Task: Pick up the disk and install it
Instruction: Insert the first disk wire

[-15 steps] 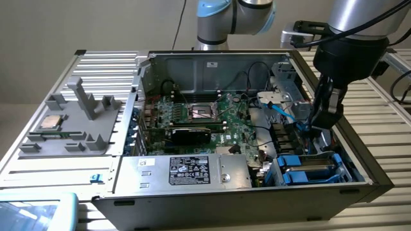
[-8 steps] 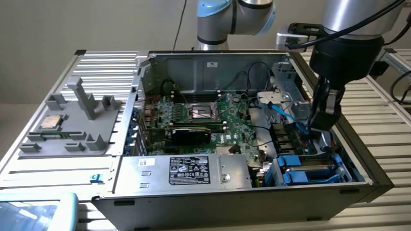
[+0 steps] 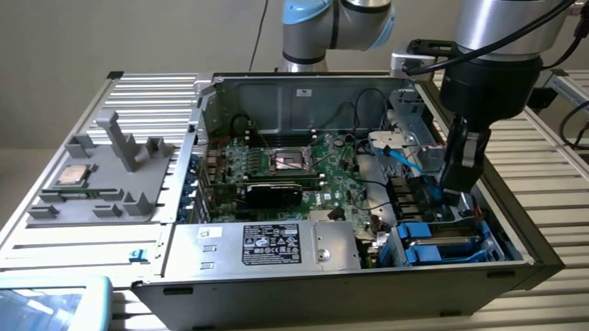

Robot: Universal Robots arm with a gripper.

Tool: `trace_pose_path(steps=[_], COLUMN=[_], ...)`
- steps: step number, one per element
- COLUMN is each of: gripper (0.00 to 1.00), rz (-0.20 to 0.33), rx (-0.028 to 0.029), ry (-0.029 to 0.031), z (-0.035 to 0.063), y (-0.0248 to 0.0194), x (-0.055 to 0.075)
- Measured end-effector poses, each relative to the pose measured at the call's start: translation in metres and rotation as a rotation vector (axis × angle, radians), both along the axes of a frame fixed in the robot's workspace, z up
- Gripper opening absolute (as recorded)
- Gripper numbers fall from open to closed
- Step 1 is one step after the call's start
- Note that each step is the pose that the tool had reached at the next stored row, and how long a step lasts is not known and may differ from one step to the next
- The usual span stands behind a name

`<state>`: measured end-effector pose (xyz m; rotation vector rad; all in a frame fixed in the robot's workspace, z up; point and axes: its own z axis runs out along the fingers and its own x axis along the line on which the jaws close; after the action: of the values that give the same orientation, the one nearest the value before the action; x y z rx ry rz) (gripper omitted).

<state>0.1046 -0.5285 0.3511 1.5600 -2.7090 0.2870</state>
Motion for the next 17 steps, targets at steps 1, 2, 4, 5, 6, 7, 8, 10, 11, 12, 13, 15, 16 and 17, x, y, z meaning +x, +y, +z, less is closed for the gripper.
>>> trace_pose_path(steps=[1, 2, 4, 5, 6, 7, 8, 10, 11, 12, 13, 15, 16, 17], gripper=[0.35, 0.35, 0.35, 0.35, 0.37, 0.37, 0.43, 0.5, 0.5, 0.5, 0.5, 0.5, 0.5, 0.5], rz=[-0.001, -0.002, -0.003, -0.003, -0.003, -0.003, -0.003, -0.002, -0.002, -0.001, -0.001, -0.001, -0.001, -0.001], rx=[-0.0035, -0.0076, -0.0099, -0.0099, -0.01, -0.01, -0.0099, -0.01, -0.0102, -0.01, -0.01, -0.01, -0.0101, -0.01], ry=[0.0, 0.0, 0.0, 0.0, 0.0, 0.0, 0.0, -0.0004, -0.0005, -0.0005, -0.0006, -0.0006, -0.0006, -0.0006], z=[-0.0007, -0.0014, -0.002, -0.002, -0.002, -0.002, -0.002, 0.0011, 0.0055, 0.01, 0.0148, 0.0238, 0.0285, 0.033], y=[0.0, 0.0001, 0.0002, 0.0002, 0.0002, 0.0004, 0.0004, 0.0004, 0.0004, 0.0004, 0.0004, 0.0004, 0.0004, 0.0004], x=[0.0, 0.0, -0.001, -0.001, -0.001, -0.001, -0.001, -0.001, -0.001, -0.001, -0.001, -0.001, -0.001, -0.001])
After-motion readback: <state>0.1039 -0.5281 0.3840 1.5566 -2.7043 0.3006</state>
